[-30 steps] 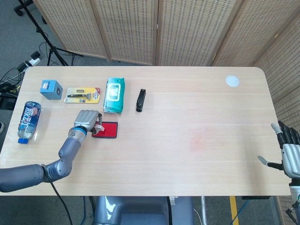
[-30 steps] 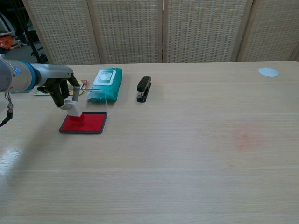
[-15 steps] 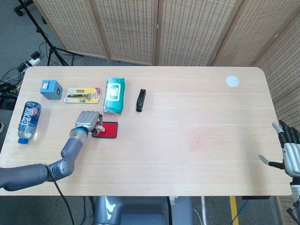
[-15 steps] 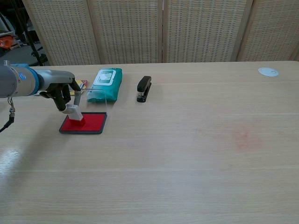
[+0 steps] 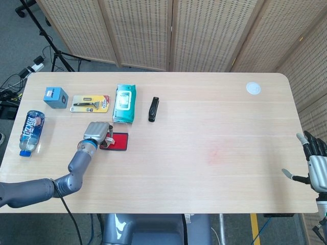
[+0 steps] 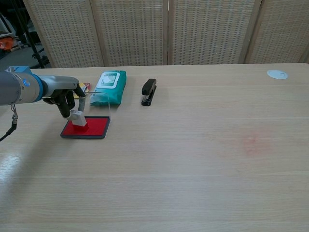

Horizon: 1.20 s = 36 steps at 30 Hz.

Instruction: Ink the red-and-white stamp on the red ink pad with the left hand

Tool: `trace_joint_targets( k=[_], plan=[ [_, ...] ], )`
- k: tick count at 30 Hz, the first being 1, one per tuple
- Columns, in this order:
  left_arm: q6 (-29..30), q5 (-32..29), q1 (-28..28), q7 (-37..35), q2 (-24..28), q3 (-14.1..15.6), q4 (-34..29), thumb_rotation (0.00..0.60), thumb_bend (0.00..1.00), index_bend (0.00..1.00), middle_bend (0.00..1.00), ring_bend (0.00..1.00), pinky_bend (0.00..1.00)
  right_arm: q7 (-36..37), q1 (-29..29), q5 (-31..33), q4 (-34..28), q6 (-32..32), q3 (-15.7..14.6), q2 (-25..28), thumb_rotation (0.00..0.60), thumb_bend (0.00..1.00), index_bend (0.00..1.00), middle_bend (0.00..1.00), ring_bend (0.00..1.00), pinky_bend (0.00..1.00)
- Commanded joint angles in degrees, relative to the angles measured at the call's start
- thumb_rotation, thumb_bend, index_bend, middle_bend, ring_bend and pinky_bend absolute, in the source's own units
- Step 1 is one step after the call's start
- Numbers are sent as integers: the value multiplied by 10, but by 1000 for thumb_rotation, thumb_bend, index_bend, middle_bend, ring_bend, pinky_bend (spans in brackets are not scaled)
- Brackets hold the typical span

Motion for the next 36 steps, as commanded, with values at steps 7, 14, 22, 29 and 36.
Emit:
trace_joint_targets(
  k=[7, 14, 22, 29, 36],
  plan=[
    [-4, -2, 0, 0, -9, 3, 10, 600, 412, 630, 912, 976, 949, 1, 0, 0, 0, 1, 0, 0, 600, 0, 0, 0, 0, 0],
    [-4, -2, -1, 1, -14, 4, 13, 600, 412, 630, 912, 976, 949, 3, -1, 1, 0, 1, 0, 1, 600, 0, 0, 0, 0, 0],
    [-4, -6, -1, 5, -18, 6, 17, 600, 413, 631, 912, 976, 949, 4, -1, 1, 0, 1, 0, 1, 600, 0, 0, 0, 0, 0],
    [-5, -6, -1, 4, -20, 5, 19, 600, 413, 631, 912, 976, 949, 4, -1, 0, 0, 1, 0, 1, 600, 0, 0, 0, 0, 0],
    [-7, -6, 2, 3, -19, 6, 21, 600, 413, 631, 912, 976, 949, 5, -1, 1, 1, 1, 0, 1, 600, 0, 0, 0, 0, 0]
  ],
)
